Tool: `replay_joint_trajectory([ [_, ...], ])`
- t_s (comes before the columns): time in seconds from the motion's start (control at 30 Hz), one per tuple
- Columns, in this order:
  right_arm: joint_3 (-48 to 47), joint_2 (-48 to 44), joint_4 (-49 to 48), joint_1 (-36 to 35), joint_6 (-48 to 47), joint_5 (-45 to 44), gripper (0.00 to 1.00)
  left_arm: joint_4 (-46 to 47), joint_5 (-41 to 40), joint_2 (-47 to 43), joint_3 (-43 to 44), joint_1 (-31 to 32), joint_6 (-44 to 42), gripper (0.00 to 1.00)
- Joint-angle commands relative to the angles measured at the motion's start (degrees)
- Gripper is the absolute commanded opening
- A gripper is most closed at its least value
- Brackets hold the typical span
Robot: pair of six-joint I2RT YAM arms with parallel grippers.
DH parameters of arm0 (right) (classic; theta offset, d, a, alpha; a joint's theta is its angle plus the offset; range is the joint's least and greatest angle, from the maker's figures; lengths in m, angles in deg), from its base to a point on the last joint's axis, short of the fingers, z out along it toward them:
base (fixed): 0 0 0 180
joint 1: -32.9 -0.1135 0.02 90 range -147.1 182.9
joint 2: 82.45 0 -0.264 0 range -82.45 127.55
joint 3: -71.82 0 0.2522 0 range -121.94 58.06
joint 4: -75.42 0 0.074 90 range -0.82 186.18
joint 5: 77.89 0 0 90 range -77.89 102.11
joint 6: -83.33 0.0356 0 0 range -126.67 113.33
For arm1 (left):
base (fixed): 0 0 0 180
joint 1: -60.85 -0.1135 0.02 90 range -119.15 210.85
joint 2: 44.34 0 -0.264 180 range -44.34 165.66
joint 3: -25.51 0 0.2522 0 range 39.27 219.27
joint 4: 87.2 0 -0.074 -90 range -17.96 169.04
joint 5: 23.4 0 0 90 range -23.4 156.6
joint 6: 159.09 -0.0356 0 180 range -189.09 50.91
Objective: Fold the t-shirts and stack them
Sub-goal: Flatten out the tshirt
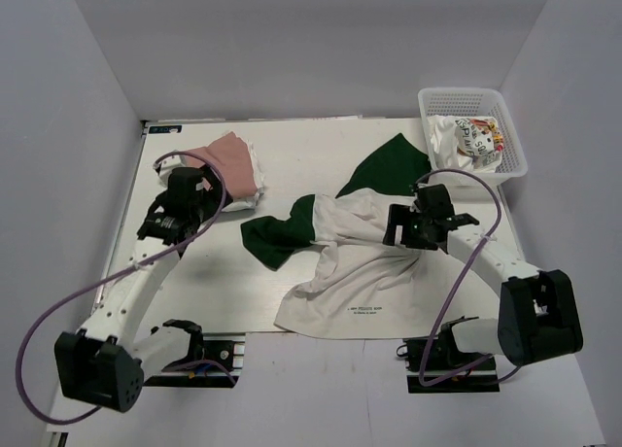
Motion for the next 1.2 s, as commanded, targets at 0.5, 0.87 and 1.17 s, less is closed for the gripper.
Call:
replay_joint_trajectory([
  [0.5,-1.7,0.5,-5.7,-0.4,-9.3,21.0,0.9,16.4,-7.1,20.5,-0.1,-2.5,24.8,1.0],
  [0.87,-2.8,2.5,-5.0,-0.4,-10.3,20.7,0.9,20.1,-4.9,31.2,3.6,-6.6,23.9,1.0],
  [1.17,-4.4,6.0,-4.5,-0.4,-11.3,22.7,0.9,20.5,-4.2,38.6,7.2,-9.7,22.7,1.0],
])
